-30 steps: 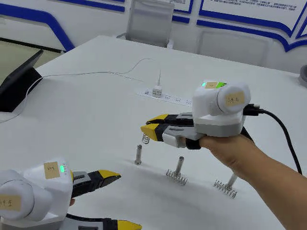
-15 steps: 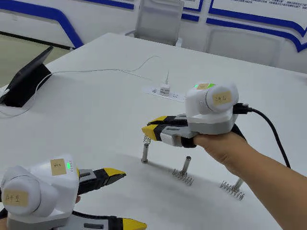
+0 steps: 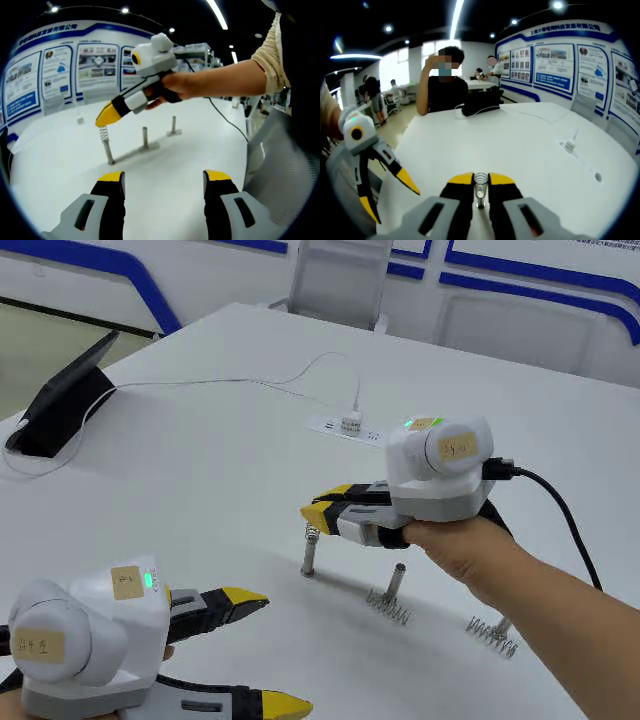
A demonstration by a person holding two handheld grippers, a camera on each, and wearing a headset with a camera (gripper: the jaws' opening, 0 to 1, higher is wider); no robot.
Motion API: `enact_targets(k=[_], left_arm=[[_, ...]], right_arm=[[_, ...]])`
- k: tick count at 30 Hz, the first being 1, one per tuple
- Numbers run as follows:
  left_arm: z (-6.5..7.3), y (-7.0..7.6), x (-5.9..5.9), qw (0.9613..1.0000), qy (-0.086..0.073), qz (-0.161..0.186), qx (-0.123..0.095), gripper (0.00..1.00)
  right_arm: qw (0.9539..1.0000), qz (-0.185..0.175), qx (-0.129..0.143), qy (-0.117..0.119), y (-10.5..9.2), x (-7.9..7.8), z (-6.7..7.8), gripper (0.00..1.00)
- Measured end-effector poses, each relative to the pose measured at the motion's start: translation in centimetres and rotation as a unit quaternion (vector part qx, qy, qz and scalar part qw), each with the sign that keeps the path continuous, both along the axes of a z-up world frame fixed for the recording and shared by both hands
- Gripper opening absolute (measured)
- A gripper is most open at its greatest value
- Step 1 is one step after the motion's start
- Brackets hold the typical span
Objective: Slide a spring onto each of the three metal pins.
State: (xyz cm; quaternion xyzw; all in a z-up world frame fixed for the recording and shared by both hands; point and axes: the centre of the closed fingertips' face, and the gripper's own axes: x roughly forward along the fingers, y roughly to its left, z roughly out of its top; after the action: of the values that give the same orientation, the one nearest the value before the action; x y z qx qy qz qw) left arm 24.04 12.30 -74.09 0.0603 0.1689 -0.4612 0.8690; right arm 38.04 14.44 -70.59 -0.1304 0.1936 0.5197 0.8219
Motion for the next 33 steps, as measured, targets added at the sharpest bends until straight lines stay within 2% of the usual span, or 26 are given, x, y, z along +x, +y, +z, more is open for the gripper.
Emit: enact_targets(k=[8, 33], left_arm=[[-0.2, 0.0, 0.0, 1.0, 0.004, -0.001, -0.001, 0.64], [-0.3, 0.1, 0.1, 0.9999, 0.01, 0.006, -0.005, 0.63]], right_arm=[[1.0, -0.004, 0.001, 0.005, 0.0, 0.1, -0.6, 0.12], [0.9995, -0.02, -0.017, 0.014, 0.2, 0.3, -4.2, 0.12]])
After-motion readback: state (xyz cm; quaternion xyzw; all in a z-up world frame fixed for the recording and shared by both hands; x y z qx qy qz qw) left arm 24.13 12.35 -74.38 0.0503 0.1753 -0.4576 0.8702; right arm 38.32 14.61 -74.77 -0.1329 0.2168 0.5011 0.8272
